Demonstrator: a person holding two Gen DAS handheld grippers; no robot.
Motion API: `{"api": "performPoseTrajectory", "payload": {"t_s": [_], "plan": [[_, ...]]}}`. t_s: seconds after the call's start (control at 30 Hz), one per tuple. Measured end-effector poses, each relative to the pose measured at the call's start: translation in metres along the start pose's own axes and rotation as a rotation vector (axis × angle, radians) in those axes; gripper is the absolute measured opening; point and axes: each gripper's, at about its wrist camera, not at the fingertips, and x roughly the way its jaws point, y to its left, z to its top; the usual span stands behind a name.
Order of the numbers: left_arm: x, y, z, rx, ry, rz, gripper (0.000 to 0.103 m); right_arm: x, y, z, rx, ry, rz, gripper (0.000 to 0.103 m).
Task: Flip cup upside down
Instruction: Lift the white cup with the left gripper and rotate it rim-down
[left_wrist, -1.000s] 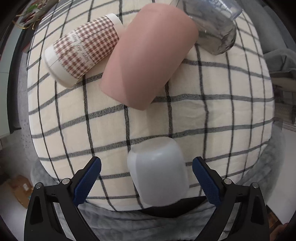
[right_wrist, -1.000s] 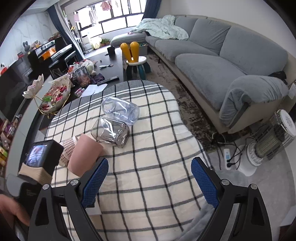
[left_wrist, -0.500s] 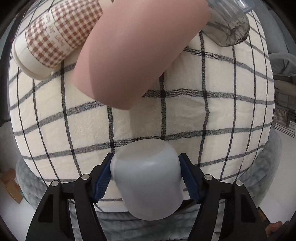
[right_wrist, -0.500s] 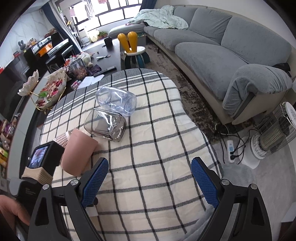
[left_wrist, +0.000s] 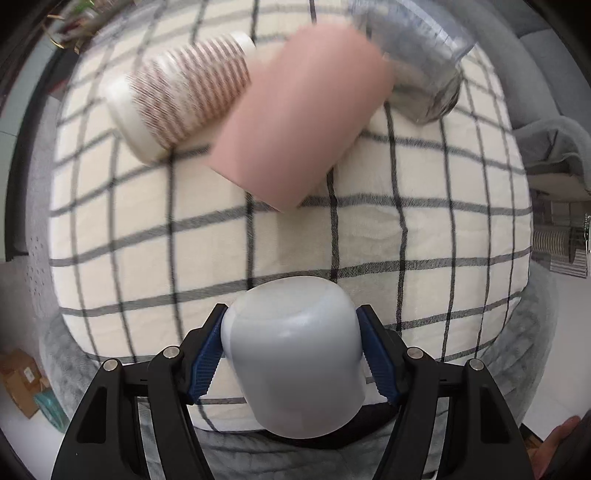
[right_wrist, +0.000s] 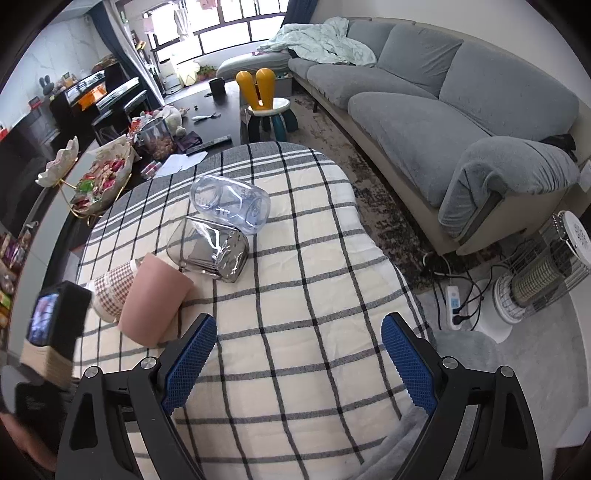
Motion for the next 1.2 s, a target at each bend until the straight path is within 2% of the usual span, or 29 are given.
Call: {"api": "performPoseTrajectory", "payload": {"t_s": [0.1,0.23,0.33,0.37,0.4,0.43,0.6,0.67,0.77,1.0,1.2], "plan": [[-0.025,0.006,-0.015,-0.003,-0.134,0.001,0.069,-0.006,0.003,-0.003,-0.011,-0.022,0.006,0.091],[-0.049,0.019,-0.038,-0.004,-0.385,0.025,0.069,-0.011,0.009,-0.009,-0.035,-0.058,0.01,0.091],[-0.056,0.031,-0.047,-0.008,-0.566,0.074,0.069,-0.011,0.016,-0.017,-0.057,-0.097,0.026,0.091],[-0.057,0.032,-0.055,-0.006,-0.638,0.111,0.069,-0.011,0.018,-0.02,-0.067,-0.117,0.025,0.091],[-0.056,0.031,-0.044,-0.004,-0.683,0.13,0.069,-0.01,0.02,-0.023,-0.079,-0.134,0.018,0.091],[-0.057,0.032,-0.05,-0.008,-0.746,0.145,0.069,-0.009,0.022,-0.028,-0.091,-0.149,0.02,0.091],[-0.047,0.03,-0.073,-0.048,-1.013,0.173,0.069,0.002,0.026,-0.042,-0.12,-0.174,0.022,0.091],[-0.042,0.027,-0.074,-0.039,-1.063,0.176,0.069,0.008,0.025,-0.046,-0.127,-0.166,0.011,0.091],[-0.027,0.02,-0.07,-0.02,-1.096,0.195,0.069,0.014,0.022,-0.052,-0.135,-0.158,0.002,0.091],[0.001,0.009,-0.061,-0.006,-1.056,0.244,0.069,0.026,0.014,-0.059,-0.133,-0.127,-0.016,0.091],[0.017,0.003,-0.06,-0.002,-1.032,0.244,0.069,0.035,0.006,-0.059,-0.108,-0.092,-0.011,0.091]]}}
